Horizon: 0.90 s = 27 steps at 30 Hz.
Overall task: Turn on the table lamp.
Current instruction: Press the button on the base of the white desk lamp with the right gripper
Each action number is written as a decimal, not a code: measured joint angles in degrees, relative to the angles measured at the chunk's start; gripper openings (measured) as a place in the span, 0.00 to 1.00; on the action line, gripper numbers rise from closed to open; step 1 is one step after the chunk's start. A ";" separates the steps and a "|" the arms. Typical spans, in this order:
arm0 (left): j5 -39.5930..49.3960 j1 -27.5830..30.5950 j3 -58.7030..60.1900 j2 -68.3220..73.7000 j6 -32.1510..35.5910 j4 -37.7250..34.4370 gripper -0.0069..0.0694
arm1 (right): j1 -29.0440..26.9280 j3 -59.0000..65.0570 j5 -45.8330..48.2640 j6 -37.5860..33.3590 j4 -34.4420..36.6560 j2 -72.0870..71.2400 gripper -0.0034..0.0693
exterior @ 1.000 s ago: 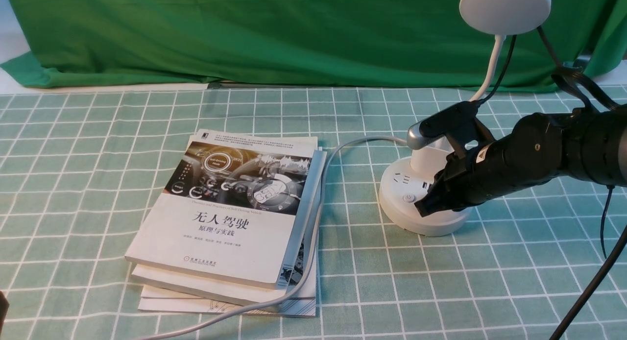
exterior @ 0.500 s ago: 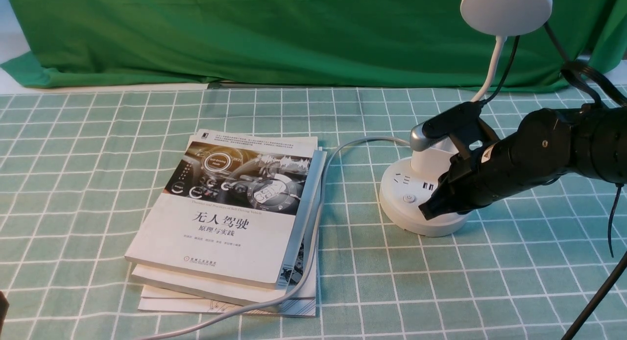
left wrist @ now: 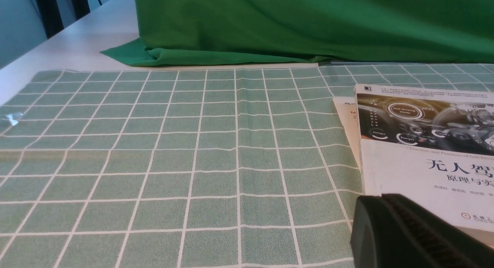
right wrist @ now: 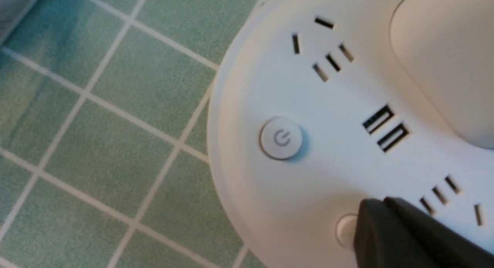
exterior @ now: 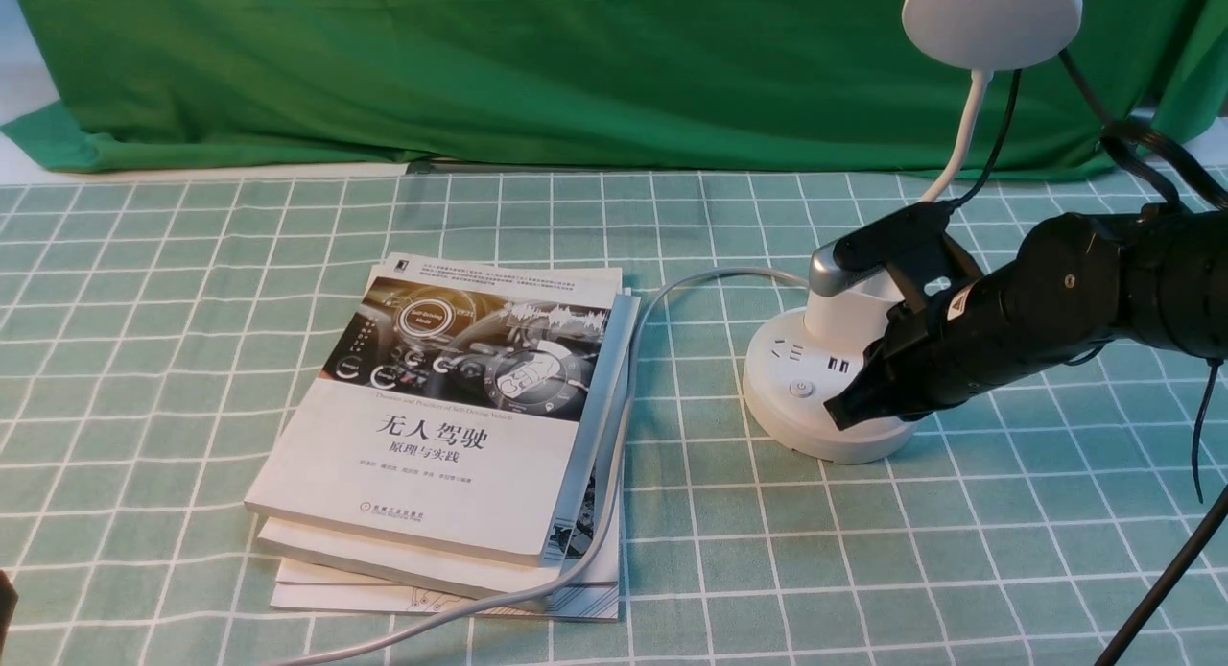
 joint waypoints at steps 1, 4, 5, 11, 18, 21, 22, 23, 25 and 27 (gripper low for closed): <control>0.00 0.00 0.00 0.00 0.00 0.00 0.12 | 0.00 0.00 -0.07 0.06 0.00 0.19 0.09; 0.00 0.00 0.00 0.00 0.00 0.00 0.12 | 0.06 0.00 -0.07 0.13 -0.06 0.18 0.09; 0.00 0.00 0.00 0.00 0.00 0.00 0.12 | 0.10 0.00 -0.07 0.13 -0.18 0.24 0.09; 0.00 0.00 0.00 0.00 0.00 0.00 0.12 | 0.12 -0.18 0.12 0.13 -0.23 0.78 0.09; 0.00 0.00 0.00 0.00 0.00 0.00 0.12 | 0.37 -0.73 1.12 0.13 -0.40 1.46 0.09; 0.00 0.00 0.00 0.00 0.00 0.00 0.12 | 0.54 -0.73 1.03 0.13 -0.46 1.06 0.09; 0.00 0.00 0.00 0.00 0.00 0.00 0.12 | 0.54 -0.73 1.04 0.13 -0.46 0.73 0.09; 0.00 0.00 0.00 0.00 0.00 0.00 0.12 | 0.61 -0.66 1.04 0.13 -0.46 0.47 0.09; 0.00 0.00 0.00 0.00 0.00 0.00 0.12 | 0.66 -0.45 1.45 0.18 -0.40 0.02 0.09; 0.00 0.00 0.00 0.00 0.00 0.00 0.12 | 0.66 0.07 2.63 0.35 -0.40 -1.76 0.09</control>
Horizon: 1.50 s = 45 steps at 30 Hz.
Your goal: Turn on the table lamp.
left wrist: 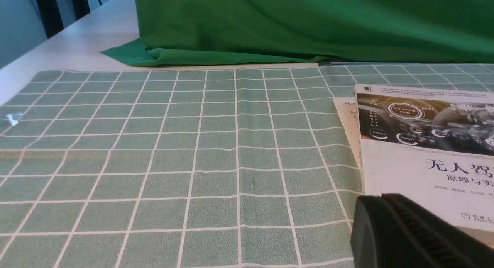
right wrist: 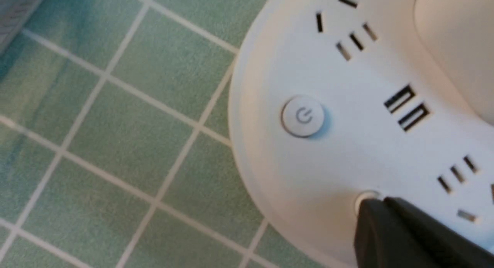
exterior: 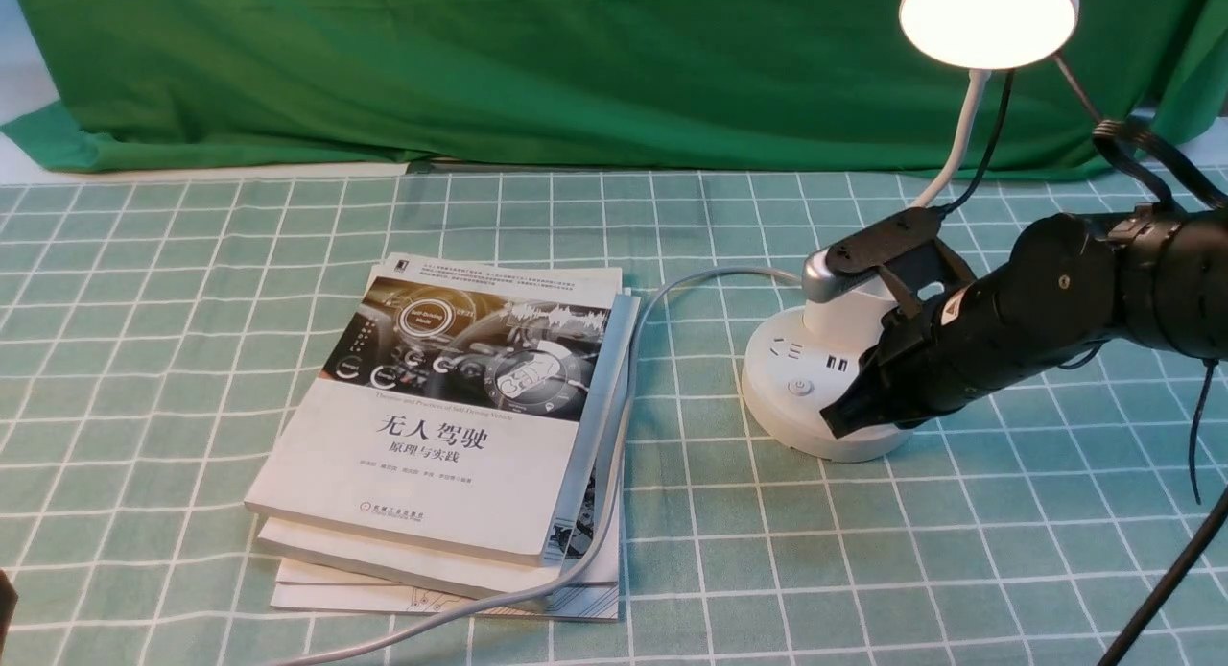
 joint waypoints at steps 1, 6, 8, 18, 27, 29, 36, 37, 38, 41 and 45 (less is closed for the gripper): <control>0.00 0.00 0.00 0.00 0.00 0.00 0.12 | 0.00 -0.01 0.15 0.14 0.00 -0.87 0.09; 0.00 0.00 0.00 0.00 0.00 0.00 0.12 | -0.09 0.78 2.35 1.96 0.00 -6.11 0.09; 0.00 0.00 0.00 0.00 0.00 0.00 0.12 | -0.09 2.31 2.68 2.93 0.00 -9.08 0.09; 0.00 0.00 0.00 0.00 0.00 0.00 0.12 | -0.09 20.13 -3.15 7.09 0.00 -37.29 0.10; 0.00 0.00 0.00 0.00 0.00 0.00 0.12 | -0.09 29.74 -8.62 9.96 0.00 -66.41 0.11; 0.00 0.00 0.00 0.00 0.00 0.00 0.12 | -0.09 31.13 -8.62 9.52 0.00 -69.61 0.13; 0.00 0.00 0.00 0.00 0.00 0.00 0.12 | -0.09 33.99 -8.67 8.44 0.00 -73.77 0.15; 0.00 0.00 0.00 0.00 0.00 0.00 0.12 | -0.09 34.32 -8.67 8.38 0.00 -74.08 0.16; 0.00 0.00 0.00 0.00 0.00 0.00 0.12 | -0.09 34.57 -8.75 8.38 0.00 -74.39 0.16; 0.00 0.00 0.00 0.00 0.00 0.00 0.12 | -0.09 35.80 -10.84 8.38 0.00 -74.88 0.18; 0.00 0.00 0.00 0.00 0.00 0.00 0.12 | -0.11 41.50 -20.61 8.56 -0.48 -76.79 0.19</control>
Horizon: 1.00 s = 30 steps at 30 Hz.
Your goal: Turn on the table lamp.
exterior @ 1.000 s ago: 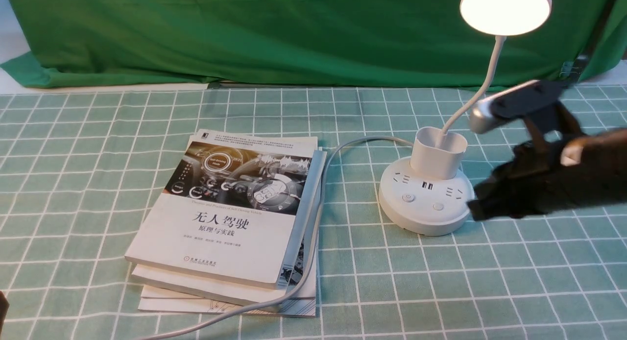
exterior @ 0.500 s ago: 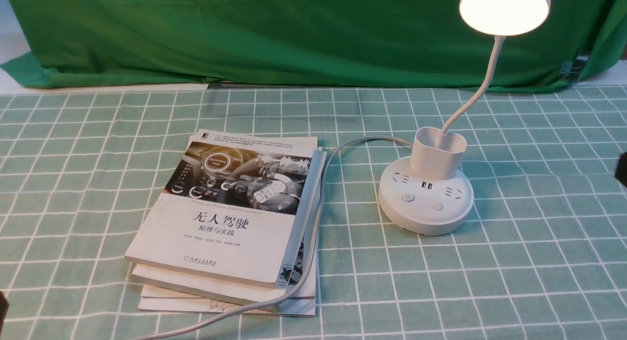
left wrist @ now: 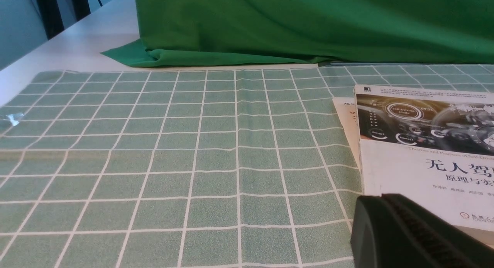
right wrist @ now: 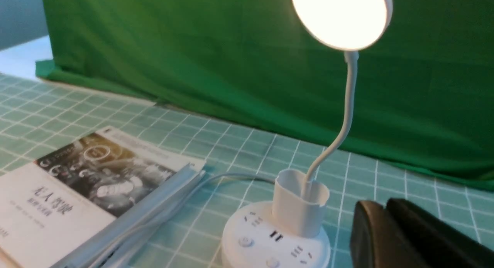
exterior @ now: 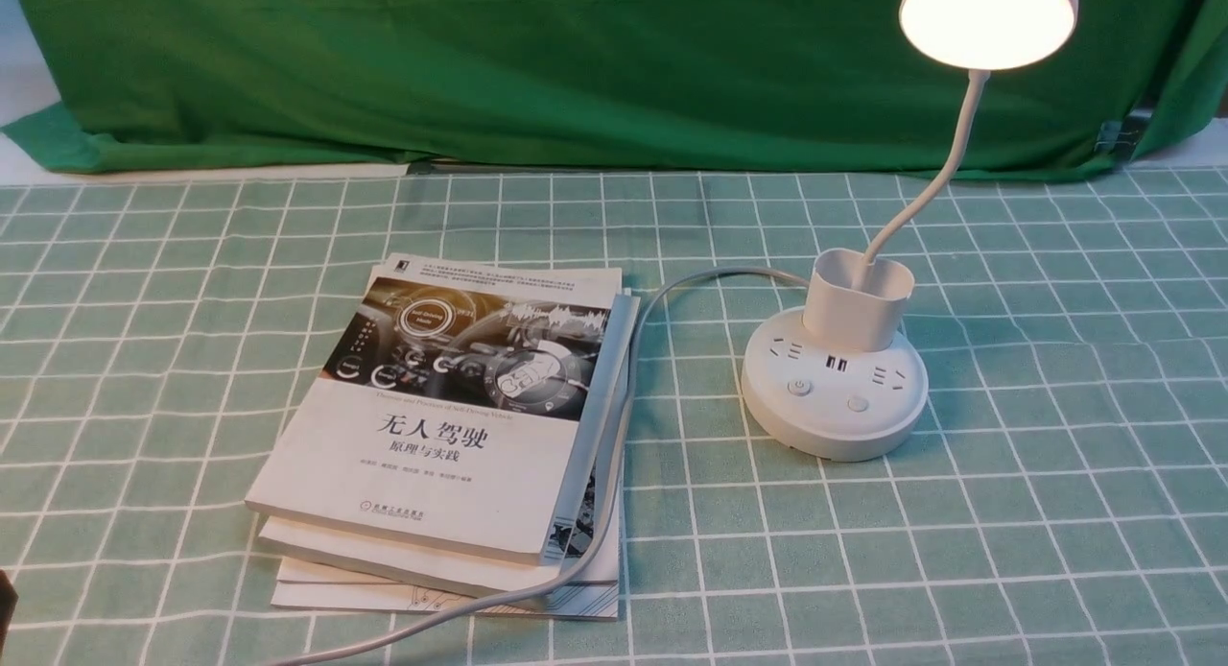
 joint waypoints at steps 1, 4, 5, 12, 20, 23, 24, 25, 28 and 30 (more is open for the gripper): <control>0.00 0.00 0.00 0.00 0.00 0.00 0.12 | -0.31 2.08 -2.23 0.11 -0.06 -1.59 0.20; 0.00 0.00 0.00 0.00 0.00 0.00 0.12 | -2.40 6.63 -5.88 0.25 -0.14 -6.07 0.21; 0.00 0.00 0.00 0.00 0.00 0.00 0.12 | -3.33 8.25 -6.42 0.32 -0.19 -7.75 0.21; 0.00 0.00 0.00 0.00 0.00 0.02 0.12 | -16.69 20.31 -6.91 5.87 -4.16 -18.03 0.22; -0.06 0.00 0.00 0.00 0.00 0.02 0.12 | -19.33 22.35 3.96 22.48 -15.15 -26.52 0.24; 0.01 0.00 0.00 0.00 0.00 0.07 0.12 | -19.27 22.35 7.40 22.61 -15.23 -26.57 0.25; -0.05 0.00 0.00 0.00 0.00 0.07 0.12 | -19.27 22.35 8.00 22.61 -15.28 -26.61 0.25; 0.01 0.00 0.00 0.00 0.00 0.07 0.12 | -19.27 22.35 8.45 22.61 -15.30 -26.61 0.26; 0.01 0.00 0.00 0.00 0.00 0.07 0.12 | -19.27 22.35 8.95 22.27 -15.35 -26.63 0.27; 0.01 0.00 0.00 0.00 0.00 0.07 0.12 | -19.27 22.35 9.03 21.33 -15.35 -26.63 0.28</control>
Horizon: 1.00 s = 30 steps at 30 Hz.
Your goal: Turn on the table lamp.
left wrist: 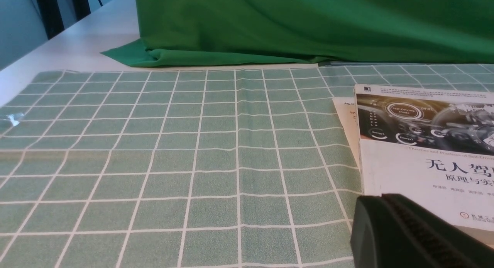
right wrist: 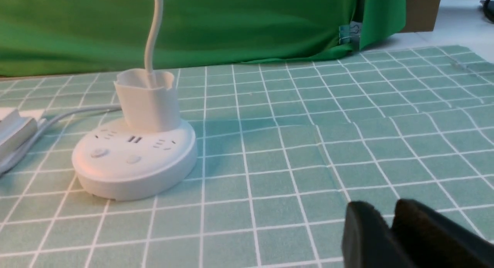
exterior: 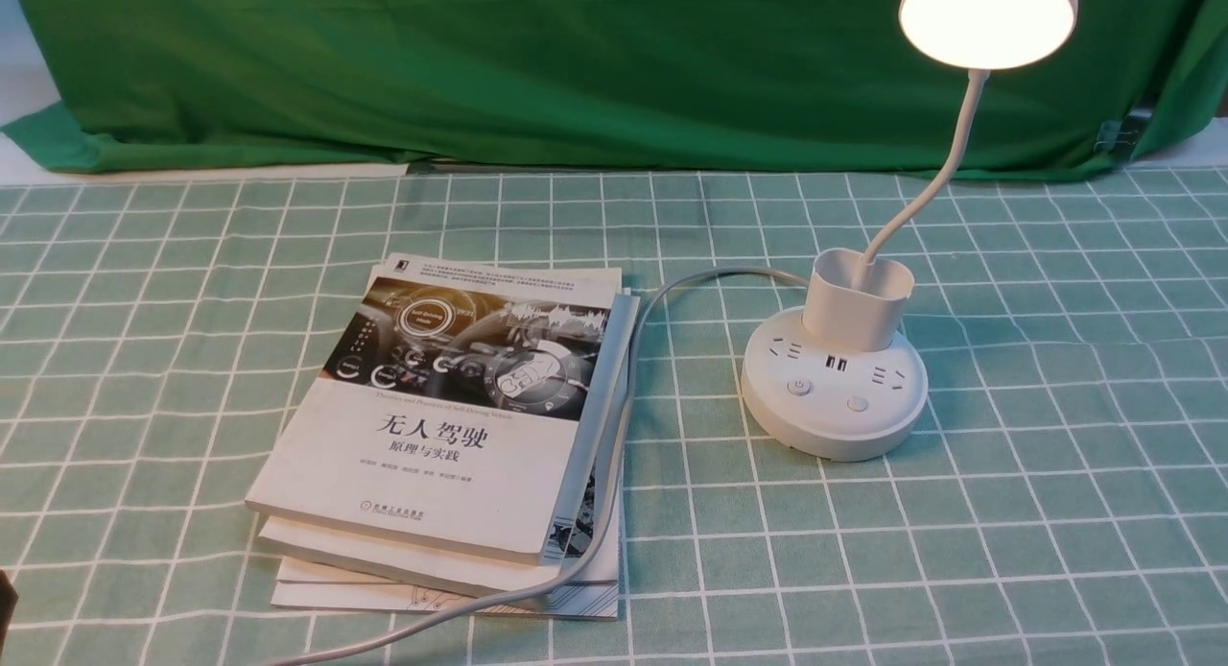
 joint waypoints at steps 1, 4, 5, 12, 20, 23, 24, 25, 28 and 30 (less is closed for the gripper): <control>0.00 0.00 0.00 0.00 0.00 0.00 0.12 | 0.00 0.00 0.09 -0.98 0.00 0.00 0.29; 0.00 0.00 0.00 0.00 0.00 0.00 0.12 | 0.00 0.00 0.14 -2.07 -0.05 0.00 0.30; 0.00 0.00 0.00 0.00 0.00 0.00 0.12 | 0.00 0.00 0.14 -2.21 -0.05 0.00 0.30; 0.00 0.00 0.00 0.00 0.00 0.00 0.12 | 0.00 0.00 0.30 -2.49 -0.05 0.00 0.32; 0.00 0.00 0.00 0.00 0.00 0.00 0.12 | 0.00 0.00 0.30 -2.88 -0.05 0.00 0.35; 0.00 0.00 0.00 0.00 0.00 0.00 0.12 | 0.00 0.00 0.30 -2.88 -0.05 0.00 0.36; 0.00 0.00 0.00 0.00 0.00 0.00 0.12 | 0.00 0.00 0.30 -2.88 -0.05 0.00 0.36; 0.00 0.00 0.00 0.00 0.00 0.00 0.12 | 0.00 0.00 0.35 -2.88 -0.05 0.00 0.36; 0.00 0.00 0.00 0.00 0.00 0.00 0.12 | 0.00 0.00 0.35 -2.88 -0.05 0.00 0.37; 0.00 0.00 0.00 0.00 0.00 0.00 0.12 | 0.00 0.00 0.35 -2.88 -0.05 0.00 0.37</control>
